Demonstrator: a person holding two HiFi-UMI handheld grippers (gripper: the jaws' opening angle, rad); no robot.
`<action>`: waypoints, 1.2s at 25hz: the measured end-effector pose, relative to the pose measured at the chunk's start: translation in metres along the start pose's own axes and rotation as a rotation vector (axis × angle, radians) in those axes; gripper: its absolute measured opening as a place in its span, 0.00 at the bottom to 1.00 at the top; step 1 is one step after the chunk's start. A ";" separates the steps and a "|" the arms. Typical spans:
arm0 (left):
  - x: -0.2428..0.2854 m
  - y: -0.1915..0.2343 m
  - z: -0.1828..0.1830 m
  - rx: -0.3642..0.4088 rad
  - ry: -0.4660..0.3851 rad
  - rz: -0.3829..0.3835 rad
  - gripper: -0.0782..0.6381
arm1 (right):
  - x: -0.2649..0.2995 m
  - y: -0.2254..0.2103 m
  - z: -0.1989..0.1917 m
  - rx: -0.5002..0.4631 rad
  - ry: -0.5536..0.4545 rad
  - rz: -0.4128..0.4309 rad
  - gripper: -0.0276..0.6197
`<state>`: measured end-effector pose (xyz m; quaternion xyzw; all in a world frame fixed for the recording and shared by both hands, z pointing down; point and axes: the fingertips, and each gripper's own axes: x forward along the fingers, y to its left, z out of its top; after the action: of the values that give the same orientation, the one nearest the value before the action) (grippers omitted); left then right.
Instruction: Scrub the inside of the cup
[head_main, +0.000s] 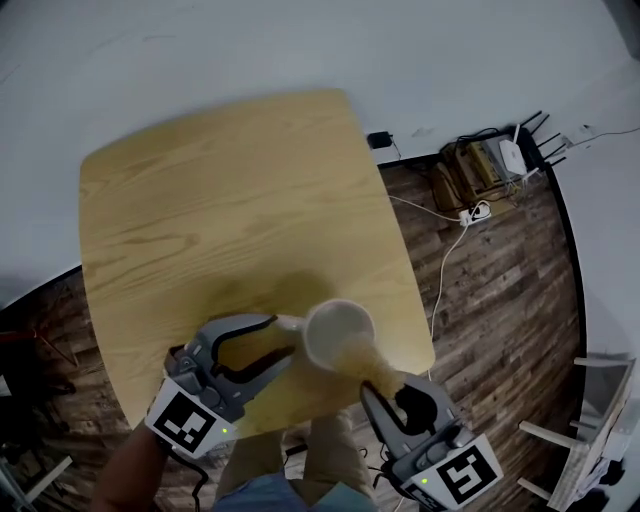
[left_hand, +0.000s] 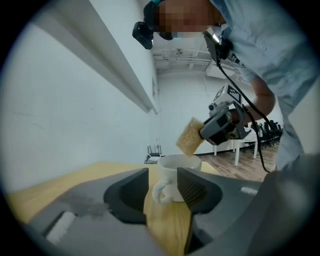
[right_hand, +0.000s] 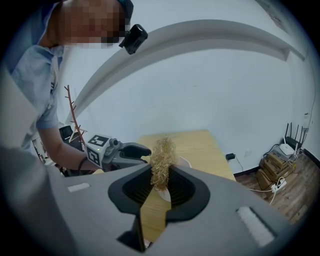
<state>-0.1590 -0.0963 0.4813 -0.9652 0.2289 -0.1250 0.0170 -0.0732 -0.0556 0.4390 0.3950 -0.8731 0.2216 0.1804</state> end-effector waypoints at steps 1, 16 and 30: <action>0.002 0.002 -0.003 0.013 0.005 -0.025 0.37 | 0.001 -0.001 -0.001 0.004 0.007 0.009 0.16; 0.027 -0.004 -0.040 0.107 0.099 -0.281 0.36 | 0.014 -0.014 -0.005 0.026 0.051 0.046 0.16; 0.031 -0.012 -0.049 0.184 0.178 -0.297 0.25 | 0.011 -0.024 -0.013 0.035 0.046 0.025 0.16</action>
<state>-0.1394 -0.0980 0.5367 -0.9679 0.0722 -0.2314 0.0663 -0.0603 -0.0697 0.4610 0.3822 -0.8695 0.2482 0.1904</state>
